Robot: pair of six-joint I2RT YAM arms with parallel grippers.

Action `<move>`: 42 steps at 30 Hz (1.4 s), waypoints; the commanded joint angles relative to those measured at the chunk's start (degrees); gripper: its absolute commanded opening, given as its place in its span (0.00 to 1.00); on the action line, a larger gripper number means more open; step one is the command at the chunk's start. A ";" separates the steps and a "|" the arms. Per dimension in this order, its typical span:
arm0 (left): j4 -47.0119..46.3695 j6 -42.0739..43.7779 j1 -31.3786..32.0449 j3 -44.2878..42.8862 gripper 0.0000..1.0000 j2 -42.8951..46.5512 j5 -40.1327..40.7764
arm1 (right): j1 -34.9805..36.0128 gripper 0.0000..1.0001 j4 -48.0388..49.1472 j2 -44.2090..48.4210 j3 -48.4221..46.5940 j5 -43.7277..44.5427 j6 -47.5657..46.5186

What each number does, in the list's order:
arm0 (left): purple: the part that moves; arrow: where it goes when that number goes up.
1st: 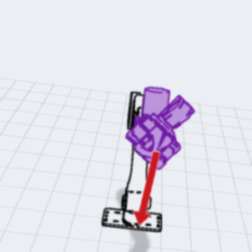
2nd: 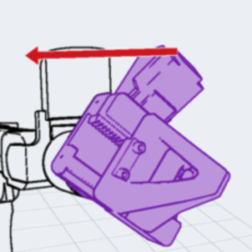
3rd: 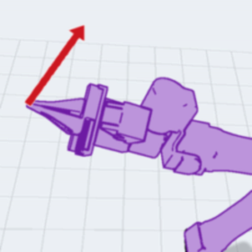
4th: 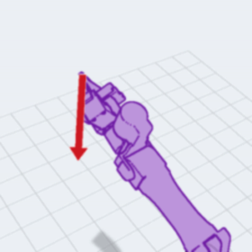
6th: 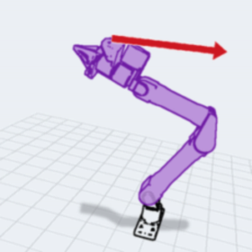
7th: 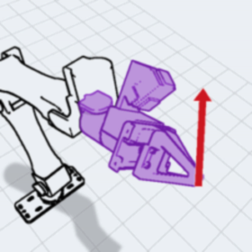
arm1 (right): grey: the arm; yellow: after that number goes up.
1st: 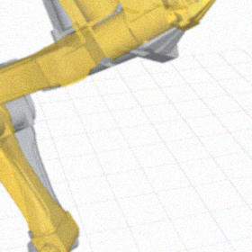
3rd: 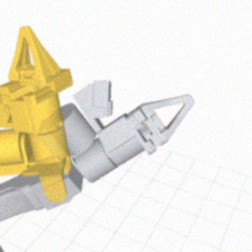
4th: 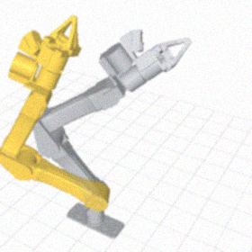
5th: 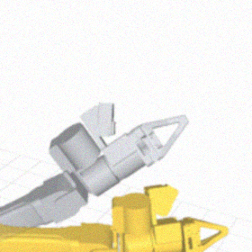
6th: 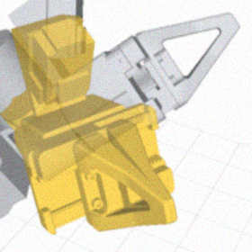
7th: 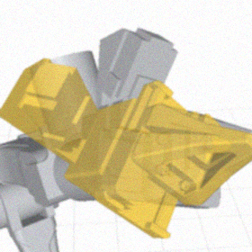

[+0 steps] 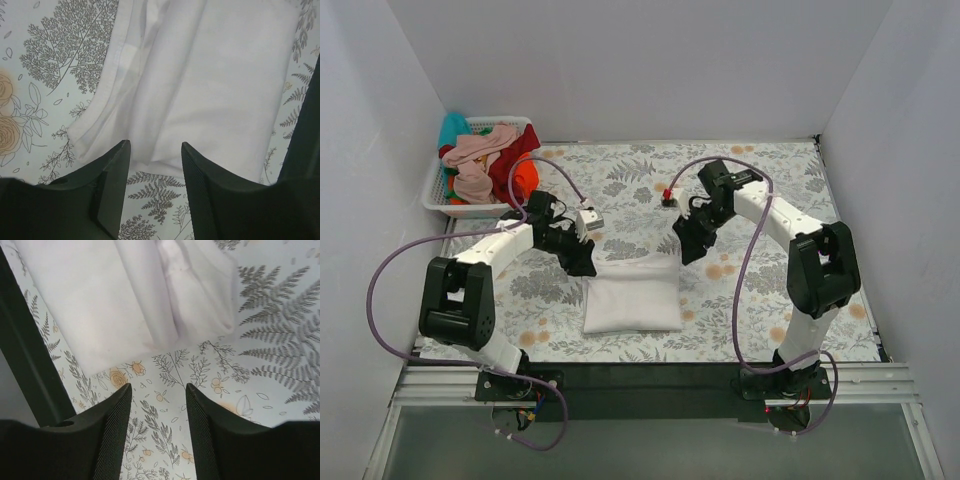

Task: Fold and stack the t-shirts
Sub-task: Fold the tshirt

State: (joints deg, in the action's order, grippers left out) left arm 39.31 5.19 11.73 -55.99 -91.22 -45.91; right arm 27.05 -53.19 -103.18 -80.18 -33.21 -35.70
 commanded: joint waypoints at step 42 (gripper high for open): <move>-19.71 -2.20 17.19 -4.48 0.00 0.52 6.97 | 5.12 0.19 9.60 -33.76 -16.50 -20.84 16.55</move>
State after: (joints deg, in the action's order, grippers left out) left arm 20.16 1.80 29.10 -57.76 -94.87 -39.70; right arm 31.83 -44.23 -136.57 -99.24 -57.78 -16.49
